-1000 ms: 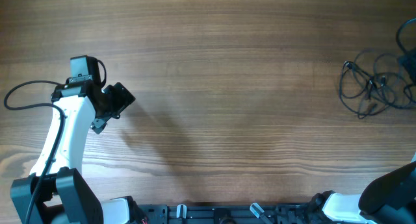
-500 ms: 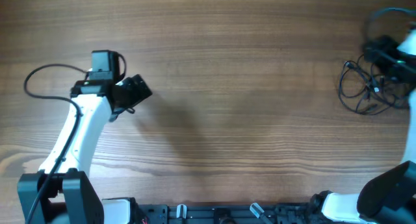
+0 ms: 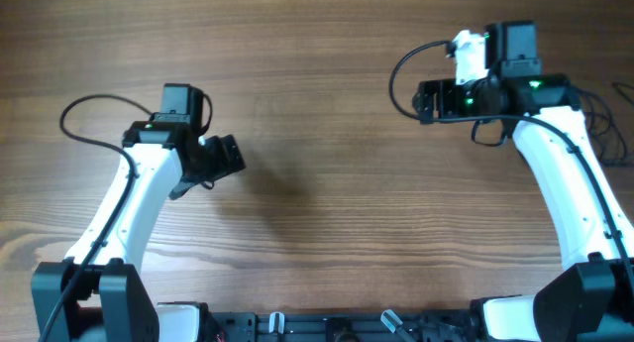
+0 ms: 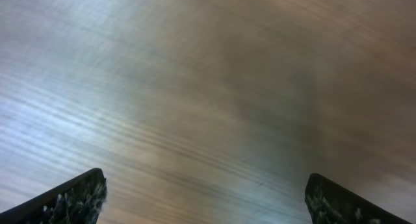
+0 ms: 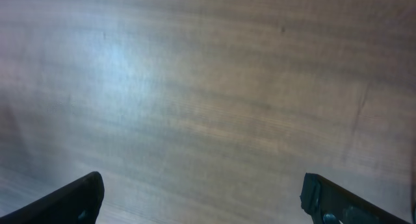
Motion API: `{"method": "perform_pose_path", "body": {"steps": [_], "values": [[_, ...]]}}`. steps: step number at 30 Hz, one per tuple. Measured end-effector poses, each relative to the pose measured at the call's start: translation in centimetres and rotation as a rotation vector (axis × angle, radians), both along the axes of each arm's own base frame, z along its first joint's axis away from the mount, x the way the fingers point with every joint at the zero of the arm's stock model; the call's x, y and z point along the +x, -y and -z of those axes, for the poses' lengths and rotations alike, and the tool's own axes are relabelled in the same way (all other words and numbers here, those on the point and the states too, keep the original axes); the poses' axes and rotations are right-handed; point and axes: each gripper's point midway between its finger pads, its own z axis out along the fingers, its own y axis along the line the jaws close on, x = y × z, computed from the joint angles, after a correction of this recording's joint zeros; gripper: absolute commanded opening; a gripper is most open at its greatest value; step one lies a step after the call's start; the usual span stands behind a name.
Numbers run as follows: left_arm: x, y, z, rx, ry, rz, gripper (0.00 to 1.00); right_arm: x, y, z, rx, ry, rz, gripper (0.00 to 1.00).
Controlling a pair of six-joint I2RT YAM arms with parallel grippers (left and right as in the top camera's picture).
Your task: Untangle cables
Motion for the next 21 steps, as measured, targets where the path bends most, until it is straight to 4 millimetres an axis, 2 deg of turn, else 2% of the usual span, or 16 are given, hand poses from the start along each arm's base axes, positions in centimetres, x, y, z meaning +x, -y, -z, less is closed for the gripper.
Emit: {"method": "perform_pose_path", "body": {"steps": [5, 8, 11, 13, 17, 19, 21], "values": [[-2.7, -2.0, 0.2, -0.001, -0.110, -0.072, 1.00, -1.4, 0.3, 0.8, -0.020, -0.069, 0.027, 1.00], [-3.0, -2.4, 0.0, -0.013, -0.116, -0.089, 1.00, -2.2, 0.5, 1.0, -0.019, -0.104, 0.046, 1.00], [-2.9, -2.4, -1.0, -0.020, -0.072, -0.081, 1.00, -2.6, 0.5, 0.4, -0.014, -0.100, 0.058, 1.00], [-2.7, -2.3, -2.3, -0.024, -0.015, -0.076, 1.00, -2.7, 0.5, -0.9, -0.006, -0.057, 0.061, 1.00], [-1.5, -2.1, -6.1, -0.028, 0.182, -0.036, 1.00, -3.6, 0.7, -5.5, 0.022, 0.139, 0.069, 1.00], [-1.2, -2.0, -7.9, -0.026, 0.296, -0.012, 1.00, -4.6, 0.8, -7.5, 0.036, 0.241, 0.070, 1.00], [-1.6, -1.8, -9.4, -0.022, 0.408, 0.012, 1.00, -5.7, 1.0, -8.5, 0.043, 0.312, 0.074, 1.00]]}}
